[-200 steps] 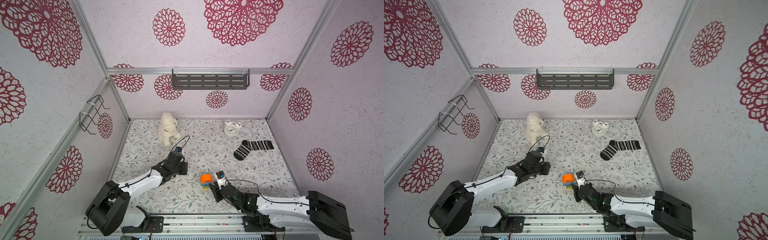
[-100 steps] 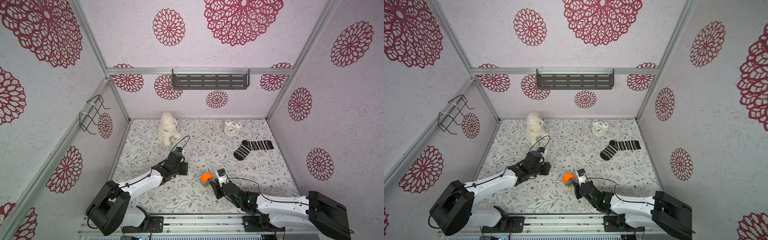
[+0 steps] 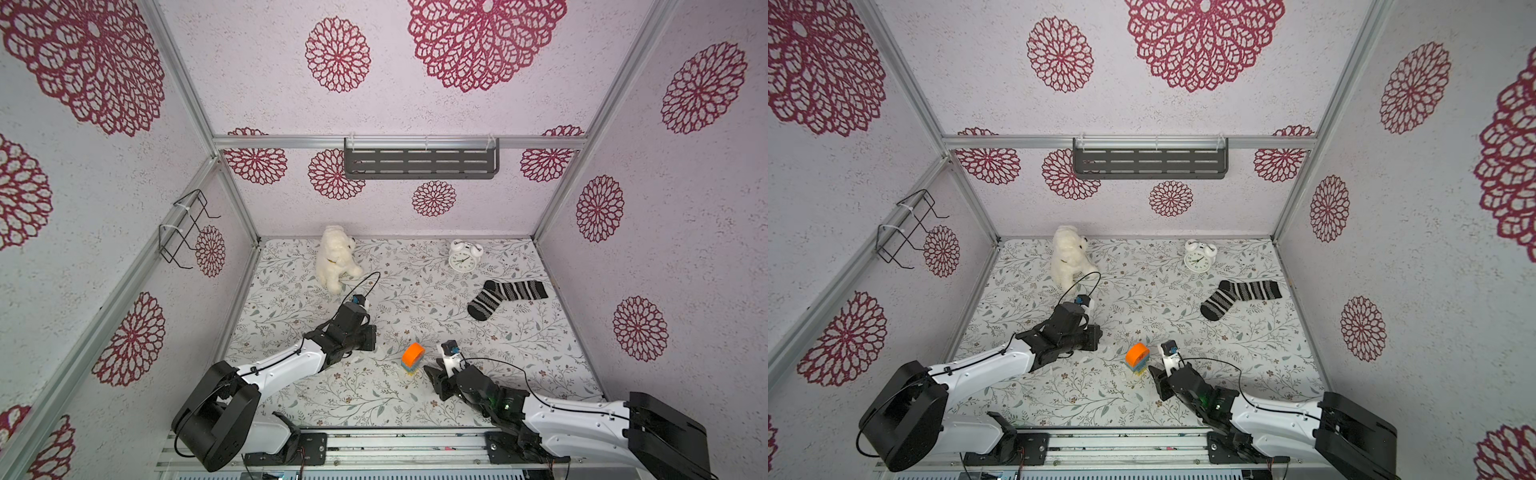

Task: Assemble an ice cream with lego
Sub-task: Pick up the lego brick from the center of the board.

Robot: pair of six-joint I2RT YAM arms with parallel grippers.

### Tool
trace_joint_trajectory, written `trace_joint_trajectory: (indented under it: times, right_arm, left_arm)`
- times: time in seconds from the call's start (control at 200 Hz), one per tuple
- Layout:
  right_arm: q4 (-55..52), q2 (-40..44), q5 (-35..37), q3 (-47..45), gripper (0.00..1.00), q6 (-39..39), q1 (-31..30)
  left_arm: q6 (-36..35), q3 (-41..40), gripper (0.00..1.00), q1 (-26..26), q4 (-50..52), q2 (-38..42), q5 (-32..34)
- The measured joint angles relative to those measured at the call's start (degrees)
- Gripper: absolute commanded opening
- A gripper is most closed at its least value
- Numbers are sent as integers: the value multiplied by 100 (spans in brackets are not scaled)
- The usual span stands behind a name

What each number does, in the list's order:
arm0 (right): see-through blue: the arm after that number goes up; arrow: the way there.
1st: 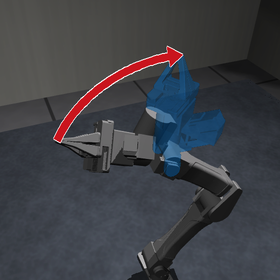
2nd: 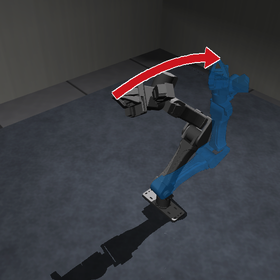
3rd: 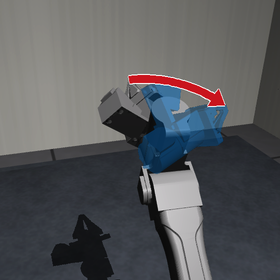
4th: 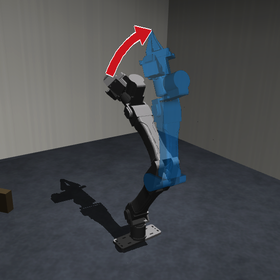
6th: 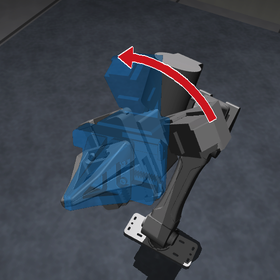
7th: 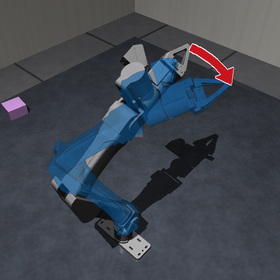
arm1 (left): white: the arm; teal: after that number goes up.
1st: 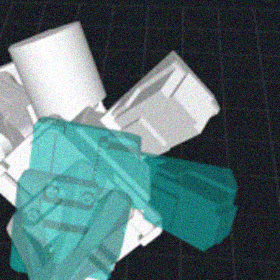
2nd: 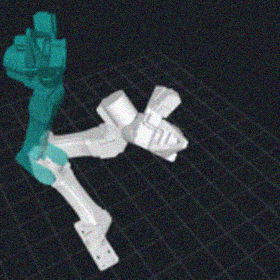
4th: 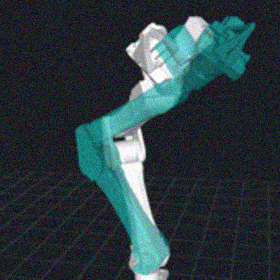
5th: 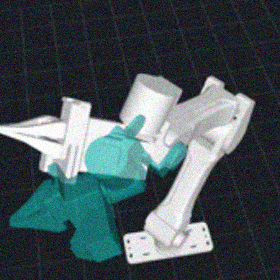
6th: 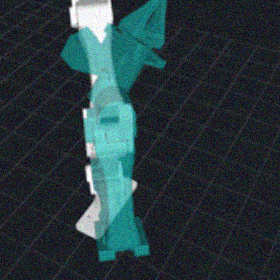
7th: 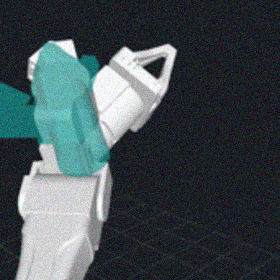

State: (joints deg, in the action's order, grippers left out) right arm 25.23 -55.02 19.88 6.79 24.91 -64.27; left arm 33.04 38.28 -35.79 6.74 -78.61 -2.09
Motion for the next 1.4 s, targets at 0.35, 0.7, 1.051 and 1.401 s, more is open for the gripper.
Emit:
trace_joint_trajectory:
  times: [0.35, 0.7, 1.051, 1.401]
  right_arm:
    - [476, -258, -514, -334, 71, -289, 0]
    - [2017, -1547, -492, -321, 76, -697, -76]
    - [3241, -2175, -291, -365, 79, -944, -229]
    - [3998, -3077, 39, -365, 79, -935, -387]
  left_arm:
    - [9, -74, 0, -199, -76, 2, 96]
    - [2, -87, 0, -470, -184, 24, 452]
    - [20, -234, 0, -535, -308, 24, 682]
    - [24, -234, 0, -603, -337, -70, 717]
